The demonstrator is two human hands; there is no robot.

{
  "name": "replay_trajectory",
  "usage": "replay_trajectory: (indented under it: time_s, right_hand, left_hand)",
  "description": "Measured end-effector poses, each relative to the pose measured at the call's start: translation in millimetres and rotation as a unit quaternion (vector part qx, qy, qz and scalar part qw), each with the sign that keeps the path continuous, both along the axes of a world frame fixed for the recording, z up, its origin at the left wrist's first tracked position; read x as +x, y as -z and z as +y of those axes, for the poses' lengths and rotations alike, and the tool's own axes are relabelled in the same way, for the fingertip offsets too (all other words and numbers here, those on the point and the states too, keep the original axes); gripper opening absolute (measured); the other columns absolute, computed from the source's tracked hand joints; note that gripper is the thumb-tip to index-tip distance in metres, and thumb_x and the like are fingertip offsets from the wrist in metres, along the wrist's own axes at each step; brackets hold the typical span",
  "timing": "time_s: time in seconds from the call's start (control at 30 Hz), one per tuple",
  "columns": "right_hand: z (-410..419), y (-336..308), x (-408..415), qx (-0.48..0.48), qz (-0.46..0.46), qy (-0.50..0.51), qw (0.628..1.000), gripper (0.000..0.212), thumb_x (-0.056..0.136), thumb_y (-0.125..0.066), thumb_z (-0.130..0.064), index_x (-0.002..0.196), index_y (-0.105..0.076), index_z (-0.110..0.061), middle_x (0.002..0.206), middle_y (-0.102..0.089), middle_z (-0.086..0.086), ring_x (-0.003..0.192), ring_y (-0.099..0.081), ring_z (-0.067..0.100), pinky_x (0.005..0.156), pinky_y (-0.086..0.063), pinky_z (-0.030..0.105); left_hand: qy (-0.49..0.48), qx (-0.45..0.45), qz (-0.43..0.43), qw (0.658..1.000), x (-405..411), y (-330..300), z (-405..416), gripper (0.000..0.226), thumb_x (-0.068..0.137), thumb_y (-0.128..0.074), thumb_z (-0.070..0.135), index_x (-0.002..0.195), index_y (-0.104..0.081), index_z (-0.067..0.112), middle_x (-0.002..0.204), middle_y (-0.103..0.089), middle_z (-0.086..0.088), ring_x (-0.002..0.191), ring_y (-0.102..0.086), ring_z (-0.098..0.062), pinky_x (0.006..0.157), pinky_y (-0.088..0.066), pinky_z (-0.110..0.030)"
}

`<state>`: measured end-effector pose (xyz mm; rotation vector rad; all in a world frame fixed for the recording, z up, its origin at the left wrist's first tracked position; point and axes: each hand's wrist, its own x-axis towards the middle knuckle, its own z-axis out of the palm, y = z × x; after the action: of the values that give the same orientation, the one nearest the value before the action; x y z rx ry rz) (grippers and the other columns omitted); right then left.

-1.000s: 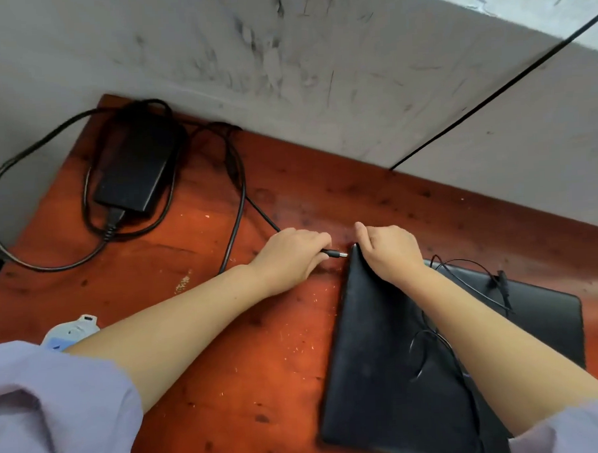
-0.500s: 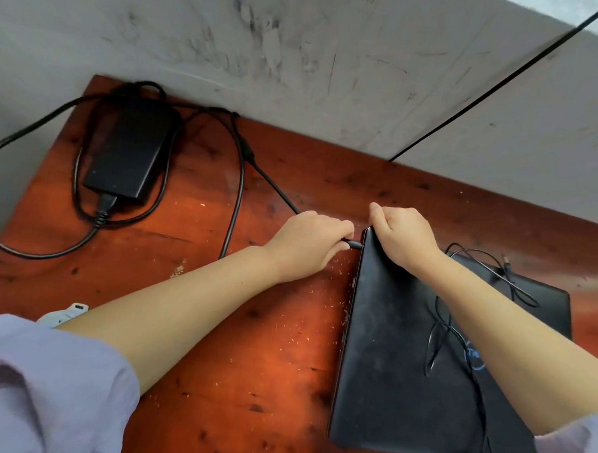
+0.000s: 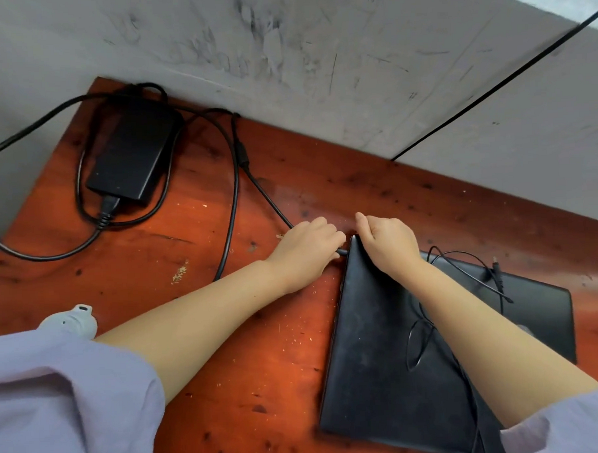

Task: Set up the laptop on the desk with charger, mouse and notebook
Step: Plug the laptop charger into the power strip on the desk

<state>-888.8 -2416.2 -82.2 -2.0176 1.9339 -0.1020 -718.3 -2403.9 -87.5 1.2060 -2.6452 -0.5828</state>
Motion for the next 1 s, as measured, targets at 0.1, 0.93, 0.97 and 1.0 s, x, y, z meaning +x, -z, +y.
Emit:
replay_trajectory:
  time_s: [0.1,0.93,0.97,1.0]
  right_hand:
    - [4.4,3.1,-3.3,-0.02,-0.021,-0.013,1.0,0.041,0.097,-0.035,-0.029,0.059,-0.039,-0.013,0.062,-0.048,0.001,0.068,-0.049,0.026,0.055,-0.029,0.032]
    - [116.9,-8.9,167.2,0.159,-0.232,-0.052,0.958,0.024,0.088,-0.05,-0.043,0.103,-0.056,-0.026,0.08,-0.065,-0.001,0.073,-0.061,0.02,0.071,-0.051,0.036]
    - [122.6,-6.2,179.1,0.175,-0.239,-0.05,0.954,0.03,0.086,-0.05,-0.051,0.105,-0.054,-0.029,0.076,-0.065,-0.003,0.069,-0.061,0.017,0.067,-0.05,0.034]
    - [126.7,-3.9,190.0,0.18,-0.249,-0.043,0.951,0.034,0.084,-0.051,-0.055,0.105,-0.054,-0.029,0.071,-0.065,-0.005,0.067,-0.06,0.014,0.062,-0.048,0.031]
  left_hand:
    - [-0.006,-0.024,-0.004,1.0,-1.6,8.2,3.1,0.007,0.087,-0.056,0.013,0.091,-0.057,0.007,0.097,-0.058,-0.012,0.092,-0.052,-0.032,0.074,-0.04,-0.04]
    - [-0.341,-0.08,0.051,0.935,195.9,-36.2,149.5,0.024,0.083,-0.053,0.018,0.101,-0.067,0.011,0.095,-0.066,-0.006,0.089,-0.061,-0.029,0.084,-0.043,-0.035]
    - [-0.368,-0.086,0.04,0.925,209.3,-31.3,160.8,0.023,0.082,-0.056,0.016,0.102,-0.067,0.011,0.095,-0.066,-0.007,0.089,-0.061,-0.03,0.083,-0.045,-0.038]
    - [-0.397,-0.091,0.023,0.913,221.7,-26.1,171.8,0.024,0.081,-0.06,0.015,0.104,-0.066,0.011,0.097,-0.065,-0.008,0.09,-0.062,-0.03,0.082,-0.048,-0.04]
